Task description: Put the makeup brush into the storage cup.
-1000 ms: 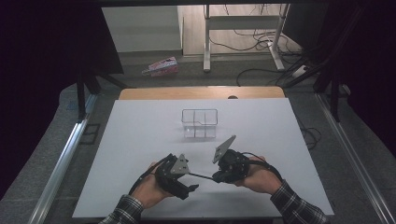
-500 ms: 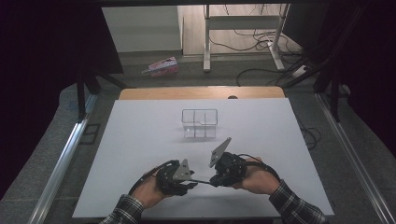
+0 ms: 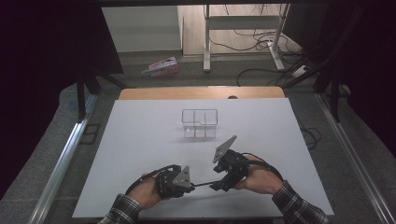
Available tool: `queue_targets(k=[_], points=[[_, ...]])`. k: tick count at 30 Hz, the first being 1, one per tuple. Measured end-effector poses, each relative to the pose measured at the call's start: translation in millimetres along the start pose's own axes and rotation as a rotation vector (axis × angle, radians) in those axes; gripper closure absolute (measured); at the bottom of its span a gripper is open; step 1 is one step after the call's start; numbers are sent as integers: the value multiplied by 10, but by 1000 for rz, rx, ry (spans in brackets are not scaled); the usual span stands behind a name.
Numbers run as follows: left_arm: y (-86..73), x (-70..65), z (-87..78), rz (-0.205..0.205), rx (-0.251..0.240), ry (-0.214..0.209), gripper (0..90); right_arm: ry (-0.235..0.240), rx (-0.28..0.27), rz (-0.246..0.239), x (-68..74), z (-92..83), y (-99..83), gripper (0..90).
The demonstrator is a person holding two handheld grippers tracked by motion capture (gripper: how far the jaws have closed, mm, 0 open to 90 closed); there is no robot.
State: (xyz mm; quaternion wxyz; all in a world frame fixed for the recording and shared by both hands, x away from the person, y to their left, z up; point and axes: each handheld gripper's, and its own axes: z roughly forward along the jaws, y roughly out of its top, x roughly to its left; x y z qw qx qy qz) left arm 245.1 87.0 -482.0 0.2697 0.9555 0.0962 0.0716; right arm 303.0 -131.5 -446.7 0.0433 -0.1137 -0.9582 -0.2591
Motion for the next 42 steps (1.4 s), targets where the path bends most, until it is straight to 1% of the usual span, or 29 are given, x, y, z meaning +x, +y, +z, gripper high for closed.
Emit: queue_targets(k=[1, 3, 4, 5, 6, 8, 10, 12, 15, 18, 21, 24, 25, 26, 27, 29, 32, 33, 35, 36, 38, 42], points=[[0, 4, 7, -6, 5, 2, 855, -12, -15, 4, -9, 3, -10, 194], [-4, 15, 11, -26, 9, 6, 854, -33, -33, 18, -24, 5, -29, 140], [-9, 23, 10, -35, 8, 6, 854, -54, -45, 26, -28, 9, -39, 109], [-15, 33, 7, -45, 8, 10, 854, -68, -49, 36, -30, 9, -48, 90], [-20, 37, 6, -52, 7, 9, 854, -84, -63, 41, -43, 6, -65, 68], [-29, 44, 3, -67, 4, 10, 854, -100, -78, 58, -51, -6, -83, 54], [-38, 50, 0, -80, 6, 7, 853, -114, -99, 62, -67, -21, -107, 29], [-47, 60, -7, -89, 10, 4, 853, -125, -114, 76, -75, -39, -133, 22], [-67, 63, -16, -111, 1, 1, 853, -141, -129, 85, -89, -60, -177, 9], [-92, 59, -28, -141, -9, -11, 853, -151, -143, 98, -99, -70, -222, 4], [-124, 46, -27, -169, -3, -15, 853, -167, -149, 113, -110, -77, -265, 0], [-165, 30, -42, -207, -10, -8, 852, -181, -157, 120, -116, -92, -299, 0], [-186, 22, -55, -227, -22, -4, 852, -190, -159, 116, -117, -100, -310, 0], [-201, 24, -67, -235, -23, -2, 852, -197, -167, 118, -115, -112, -323, 0], [-222, 24, -76, -253, -35, 2, 852, -203, -170, 116, -119, -122, -333, 0], [-262, 27, -99, -277, -43, 7, 852, -211, -189, 127, -127, -144, -364, 1], [-314, 12, -122, -311, -60, 21, 852, -228, -202, 143, -138, -162, -410, 2], [-325, -3, -122, -328, -76, 26, 852, -233, -204, 153, -140, -164, -423, 5], [-346, -23, -132, -347, -87, 33, 851, -247, -203, 178, -145, -170, -446, 12], [-360, -34, -140, -359, -96, 37, 851, -251, -207, 181, -152, -172, -455, 12], [-379, -54, -152, -375, -104, 50, 851, -255, -215, 207, -159, -178, -478, 12], [-416, -84, -177, -408, -134, 70, 851, -271, -226, 237, -165, -182, -508, 12]])
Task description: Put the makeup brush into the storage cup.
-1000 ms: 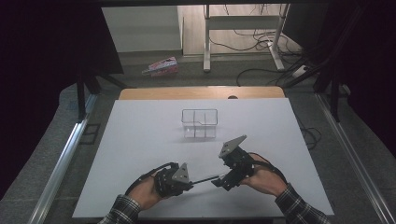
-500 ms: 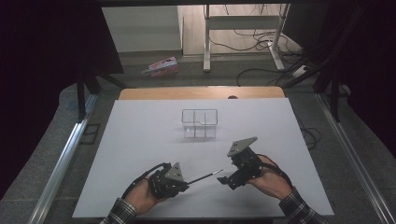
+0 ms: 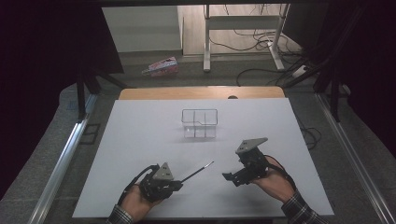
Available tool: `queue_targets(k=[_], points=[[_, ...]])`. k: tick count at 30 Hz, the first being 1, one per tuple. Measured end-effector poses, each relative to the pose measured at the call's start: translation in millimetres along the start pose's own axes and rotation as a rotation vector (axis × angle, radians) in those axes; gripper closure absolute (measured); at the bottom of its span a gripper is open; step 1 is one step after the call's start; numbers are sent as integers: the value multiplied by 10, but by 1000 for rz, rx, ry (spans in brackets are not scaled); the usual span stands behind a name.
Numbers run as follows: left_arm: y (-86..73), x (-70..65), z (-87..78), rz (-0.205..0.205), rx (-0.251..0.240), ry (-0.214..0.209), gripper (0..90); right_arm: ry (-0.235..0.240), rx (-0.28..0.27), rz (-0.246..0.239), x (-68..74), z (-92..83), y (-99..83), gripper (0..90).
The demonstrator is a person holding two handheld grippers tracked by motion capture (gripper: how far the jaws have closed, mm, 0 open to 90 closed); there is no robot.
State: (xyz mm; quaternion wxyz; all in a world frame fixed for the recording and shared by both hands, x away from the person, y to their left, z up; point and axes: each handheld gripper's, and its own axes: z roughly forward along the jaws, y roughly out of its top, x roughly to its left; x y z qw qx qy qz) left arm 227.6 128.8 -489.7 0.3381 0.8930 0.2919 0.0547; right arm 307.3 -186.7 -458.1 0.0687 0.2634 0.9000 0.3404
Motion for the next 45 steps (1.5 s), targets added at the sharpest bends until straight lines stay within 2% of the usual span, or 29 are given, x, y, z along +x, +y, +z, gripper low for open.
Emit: queue_targets(k=[11, 17, 21, 27, 32, 40, 45], points=[[-91, -22, -56, -93, -94, 18, 851, -7, -28, 95, -7, 13, -65, 0], [-106, -29, -45, -129, -149, 8, 851, -13, -49, 97, 8, 14, -77, 0], [-98, -15, -41, -131, -161, 6, 851, 7, -60, 112, 41, 23, -62, 0], [-90, 30, -37, -172, -223, -31, 850, 39, -70, 122, 108, 44, -23, 0], [-72, 42, -21, -193, -264, -58, 850, 62, -113, 136, 165, 33, 24, 0], [-40, 23, -2, -194, -307, -60, 850, 116, -166, 159, 240, 41, 85, 10], [-15, 1, 9, -189, -334, -58, 850, 160, -200, 184, 282, 42, 133, 51]])
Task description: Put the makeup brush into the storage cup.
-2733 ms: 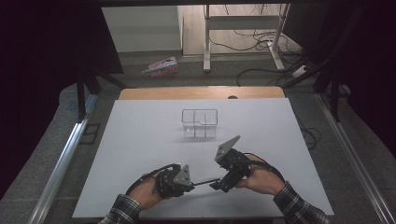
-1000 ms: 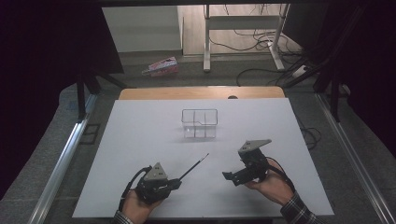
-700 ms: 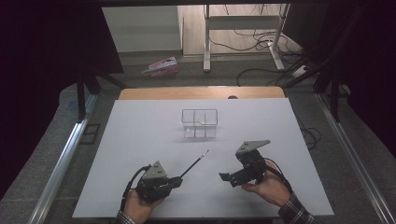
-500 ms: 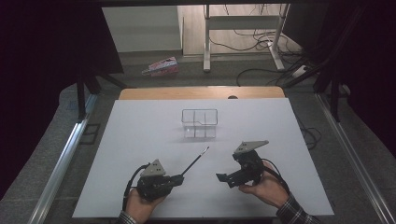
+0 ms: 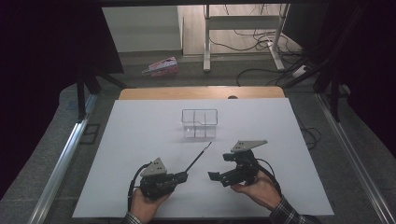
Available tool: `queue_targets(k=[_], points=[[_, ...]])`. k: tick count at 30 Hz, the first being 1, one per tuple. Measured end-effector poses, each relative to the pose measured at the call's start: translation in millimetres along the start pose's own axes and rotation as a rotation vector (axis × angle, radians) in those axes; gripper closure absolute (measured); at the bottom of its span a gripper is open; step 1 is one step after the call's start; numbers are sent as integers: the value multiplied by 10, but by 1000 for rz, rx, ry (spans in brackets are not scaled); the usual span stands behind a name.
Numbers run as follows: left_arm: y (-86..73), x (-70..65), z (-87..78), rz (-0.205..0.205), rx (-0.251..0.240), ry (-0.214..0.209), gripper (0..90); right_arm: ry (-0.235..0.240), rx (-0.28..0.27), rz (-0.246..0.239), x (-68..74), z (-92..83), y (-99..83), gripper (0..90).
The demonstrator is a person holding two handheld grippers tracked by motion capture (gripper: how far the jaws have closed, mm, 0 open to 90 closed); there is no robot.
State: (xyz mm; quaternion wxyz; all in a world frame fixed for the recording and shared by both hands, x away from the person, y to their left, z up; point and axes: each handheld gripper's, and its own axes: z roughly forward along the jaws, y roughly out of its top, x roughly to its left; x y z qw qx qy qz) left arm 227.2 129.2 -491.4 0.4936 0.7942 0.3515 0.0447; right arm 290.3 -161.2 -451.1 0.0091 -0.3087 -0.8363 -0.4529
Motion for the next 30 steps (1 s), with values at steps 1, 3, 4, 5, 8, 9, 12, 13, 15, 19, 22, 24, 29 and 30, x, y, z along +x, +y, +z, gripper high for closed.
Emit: queue_targets(k=[1, 3, 4, 5, 8, 9, 12, 13, 15, 19, 22, 24, 29, 30], points=[[1, -3, 4, -1, -5, -1, 851, 14, -8, 13, 5, 1, 11, 61], [3, -9, 16, -5, -15, -7, 851, 37, -21, 28, 13, 7, 23, 77], [4, -11, 22, -5, -19, -9, 850, 45, -27, 35, 20, 12, 29, 85], [5, -15, 25, -3, -22, -7, 851, 55, -31, 40, 29, 19, 37, 94], [7, -22, 30, -4, -31, -9, 850, 71, -47, 53, 51, 35, 49, 124], [8, -27, 32, -4, -35, -9, 850, 79, -58, 58, 59, 43, 52, 133], [9, -43, 38, -1, -45, -17, 850, 99, -79, 69, 70, 58, 58, 187], [11, -52, 41, 2, -49, -16, 850, 104, -88, 76, 74, 61, 59, 211], [14, -65, 45, 8, -58, -21, 851, 121, -103, 92, 79, 73, 61, 249], [21, -88, 51, 12, -72, -28, 850, 151, -128, 118, 85, 95, 68, 338], [24, -106, 63, 16, -75, -36, 850, 172, -141, 132, 93, 107, 77, 404], [26, -123, 73, 23, -75, -39, 850, 185, -147, 138, 98, 116, 81, 445], [30, -158, 99, 34, -67, -49, 850, 221, -152, 163, 99, 163, 72, 552], [31, -163, 107, 37, -61, -50, 850, 229, -152, 172, 98, 168, 69, 570]])
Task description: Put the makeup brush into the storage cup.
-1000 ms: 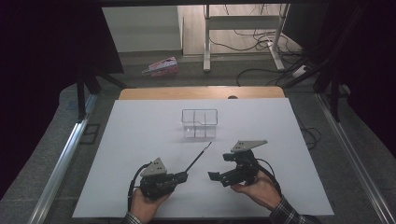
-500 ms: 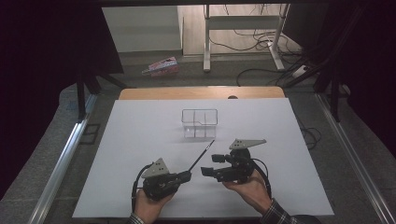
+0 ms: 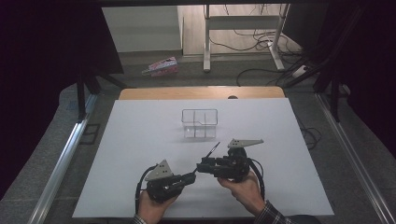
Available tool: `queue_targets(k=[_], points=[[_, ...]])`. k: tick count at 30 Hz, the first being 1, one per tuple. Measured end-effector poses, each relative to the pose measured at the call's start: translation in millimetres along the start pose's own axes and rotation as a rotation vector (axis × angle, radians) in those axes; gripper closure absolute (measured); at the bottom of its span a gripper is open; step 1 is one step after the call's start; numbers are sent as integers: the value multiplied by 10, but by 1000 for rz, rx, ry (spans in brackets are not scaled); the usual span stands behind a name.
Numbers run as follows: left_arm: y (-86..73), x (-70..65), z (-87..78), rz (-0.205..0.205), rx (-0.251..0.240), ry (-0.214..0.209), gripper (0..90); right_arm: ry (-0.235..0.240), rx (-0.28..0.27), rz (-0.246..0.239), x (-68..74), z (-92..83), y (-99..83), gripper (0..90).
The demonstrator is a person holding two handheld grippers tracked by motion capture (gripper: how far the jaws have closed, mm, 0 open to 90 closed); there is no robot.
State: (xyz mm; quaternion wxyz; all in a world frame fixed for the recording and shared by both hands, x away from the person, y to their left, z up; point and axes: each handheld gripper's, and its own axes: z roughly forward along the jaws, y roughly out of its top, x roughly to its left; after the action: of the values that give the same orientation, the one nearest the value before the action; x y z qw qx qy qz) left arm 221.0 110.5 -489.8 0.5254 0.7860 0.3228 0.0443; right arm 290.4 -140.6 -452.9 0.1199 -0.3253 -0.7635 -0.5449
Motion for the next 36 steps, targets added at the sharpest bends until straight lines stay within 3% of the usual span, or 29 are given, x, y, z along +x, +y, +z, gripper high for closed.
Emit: queue_targets(k=[3, 5, 8, 13, 20, 25, 29, 36], points=[[1, -12, 19, 8, 12, -7, 849, 32, -12, 34, -26, 14, -15, 659], [6, -22, 34, 15, 25, -10, 847, 47, -20, 54, -52, 16, -29, 777], [7, -11, 59, 11, 53, 0, 832, 137, -27, 138, -124, 15, -42, 844], [12, 73, 24, -12, 99, 39, 670, 96, -22, 126, -151, -25, -21, 848], [42, 188, -52, -26, 140, 84, 328, 19, 34, 49, -152, -59, 16, 847], [62, 232, -112, -10, 166, 116, 168, -46, 77, -25, -117, -72, 42, 847], [84, 257, -150, -15, 183, 119, 84, -125, 117, -124, -60, -73, 53, 847], [119, 289, -211, -9, 207, 113, 27, -219, 200, -267, 29, -33, 52, 847]])
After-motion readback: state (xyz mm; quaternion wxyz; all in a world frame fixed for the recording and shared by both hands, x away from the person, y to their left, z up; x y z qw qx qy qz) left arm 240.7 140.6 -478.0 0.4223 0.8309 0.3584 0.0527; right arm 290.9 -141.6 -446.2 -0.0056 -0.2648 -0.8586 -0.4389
